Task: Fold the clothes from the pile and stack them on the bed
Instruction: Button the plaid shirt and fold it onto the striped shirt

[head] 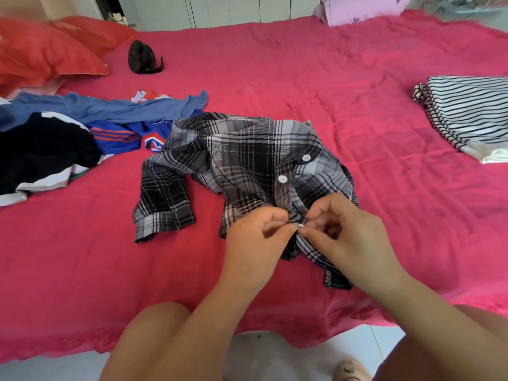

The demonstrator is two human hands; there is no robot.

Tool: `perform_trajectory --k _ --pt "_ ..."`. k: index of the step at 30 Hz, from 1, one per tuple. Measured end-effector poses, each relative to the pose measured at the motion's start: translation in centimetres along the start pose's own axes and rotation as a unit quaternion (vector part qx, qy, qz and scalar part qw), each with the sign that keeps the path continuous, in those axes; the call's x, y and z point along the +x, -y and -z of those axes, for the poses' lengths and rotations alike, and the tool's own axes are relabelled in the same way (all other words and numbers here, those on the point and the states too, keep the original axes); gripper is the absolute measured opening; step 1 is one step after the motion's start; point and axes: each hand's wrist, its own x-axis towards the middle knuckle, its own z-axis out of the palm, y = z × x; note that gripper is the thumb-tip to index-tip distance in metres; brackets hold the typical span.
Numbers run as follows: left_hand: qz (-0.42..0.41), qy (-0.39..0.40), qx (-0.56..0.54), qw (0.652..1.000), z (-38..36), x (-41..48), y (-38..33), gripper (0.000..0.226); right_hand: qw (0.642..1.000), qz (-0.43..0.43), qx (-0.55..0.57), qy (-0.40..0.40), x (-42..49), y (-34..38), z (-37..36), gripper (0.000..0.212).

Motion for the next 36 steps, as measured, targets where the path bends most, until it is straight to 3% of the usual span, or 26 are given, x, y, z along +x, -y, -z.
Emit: perform_trajectory --k 3,5,15,21,27,33,36 --pt "-0.006 0.037 0.012 0.999 0.1 -0.1 0.2 0.021 1.0 -0.006 -0.013 -0.01 0.1 -0.2 0.1 0.039" --pt "-0.011 0.059 0.008 0.998 0.2 -0.3 0.2 0.032 1.0 -0.009 -0.016 -0.016 0.2 -0.3 0.2 0.038" --pt "-0.04 -0.025 0.07 0.996 -0.9 0.0 0.4 0.035 1.0 -0.03 0.001 -0.001 0.1 -0.3 -0.2 0.031" --pt "-0.108 -0.034 0.12 0.986 -1.3 0.0 0.7 0.018 0.983 -0.118 0.138 0.041 0.3 -0.2 -0.1 0.026" --pt "-0.166 -0.062 0.151 0.972 -1.9 -0.3 1.3 0.022 0.961 -0.185 0.205 0.022 0.6 -0.5 -0.4 0.023" --pt "-0.143 -0.075 0.113 0.98 -1.7 -0.4 1.0 0.024 0.897 -0.26 0.358 0.022 0.8 -0.7 -0.2 0.025" --pt "-0.077 -0.078 0.05 0.993 -1.6 -0.5 0.3 0.035 0.893 -0.257 0.368 0.027 0.8 -0.9 -0.3 0.027"
